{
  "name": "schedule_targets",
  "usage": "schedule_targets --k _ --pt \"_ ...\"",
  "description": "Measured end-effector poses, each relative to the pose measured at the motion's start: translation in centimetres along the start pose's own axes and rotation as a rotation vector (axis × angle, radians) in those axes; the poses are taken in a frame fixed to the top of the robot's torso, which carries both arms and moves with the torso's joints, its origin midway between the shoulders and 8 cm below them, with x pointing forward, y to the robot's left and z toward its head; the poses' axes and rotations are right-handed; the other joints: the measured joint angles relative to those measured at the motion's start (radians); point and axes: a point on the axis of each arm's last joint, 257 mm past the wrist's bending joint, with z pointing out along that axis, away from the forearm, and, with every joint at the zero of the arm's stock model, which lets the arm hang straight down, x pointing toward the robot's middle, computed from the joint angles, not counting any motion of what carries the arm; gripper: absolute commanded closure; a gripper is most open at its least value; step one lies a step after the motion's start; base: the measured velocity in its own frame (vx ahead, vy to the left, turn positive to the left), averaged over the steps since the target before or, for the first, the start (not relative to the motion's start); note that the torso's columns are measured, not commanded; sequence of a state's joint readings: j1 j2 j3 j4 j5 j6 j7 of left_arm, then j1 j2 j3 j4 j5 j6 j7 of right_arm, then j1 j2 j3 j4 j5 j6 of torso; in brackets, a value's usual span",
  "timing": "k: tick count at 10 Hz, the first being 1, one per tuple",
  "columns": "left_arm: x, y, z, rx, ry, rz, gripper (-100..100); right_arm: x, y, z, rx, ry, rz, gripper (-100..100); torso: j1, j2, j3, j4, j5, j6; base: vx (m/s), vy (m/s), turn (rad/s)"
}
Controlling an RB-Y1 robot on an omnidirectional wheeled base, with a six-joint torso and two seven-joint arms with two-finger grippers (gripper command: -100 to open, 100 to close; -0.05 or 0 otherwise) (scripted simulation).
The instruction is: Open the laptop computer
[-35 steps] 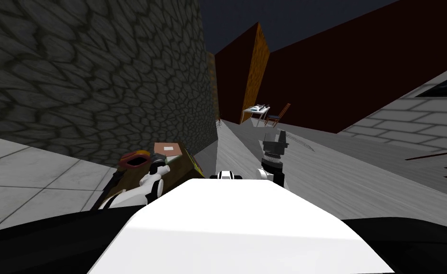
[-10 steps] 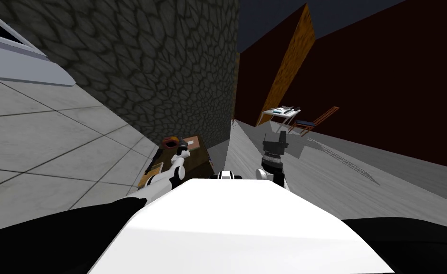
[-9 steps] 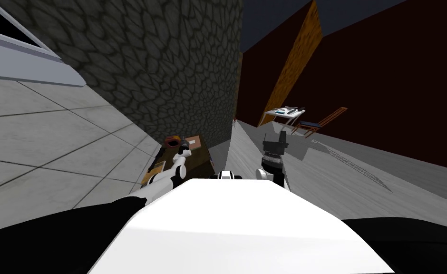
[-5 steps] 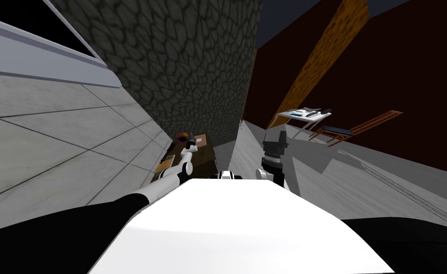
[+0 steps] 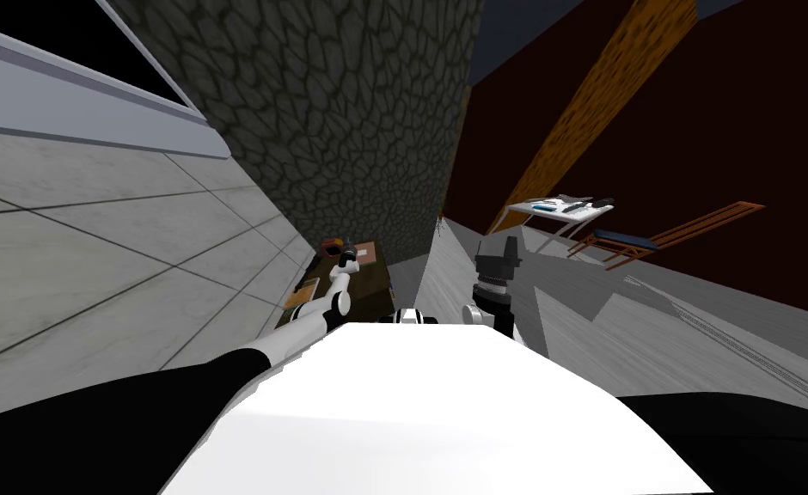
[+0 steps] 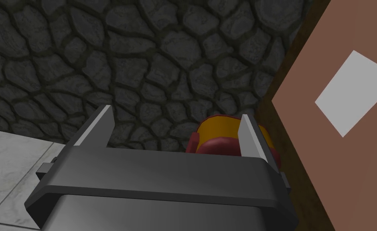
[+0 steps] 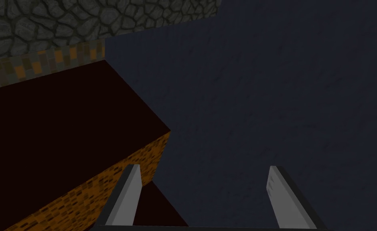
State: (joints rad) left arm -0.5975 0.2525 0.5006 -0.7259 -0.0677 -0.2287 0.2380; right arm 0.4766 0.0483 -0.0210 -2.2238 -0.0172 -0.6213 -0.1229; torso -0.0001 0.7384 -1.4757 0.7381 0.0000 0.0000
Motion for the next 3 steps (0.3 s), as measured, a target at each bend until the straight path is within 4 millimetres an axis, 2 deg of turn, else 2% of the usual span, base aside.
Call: schedule_targets --k 3 --pt "0.00 0.00 0.00 0.000 0.000 0.000 0 0.00 0.00 0.00 0.000 0.000 0.000 0 0.000 -0.001 0.000 0.000 0.000 0.000 0.000 0.000 0.000"
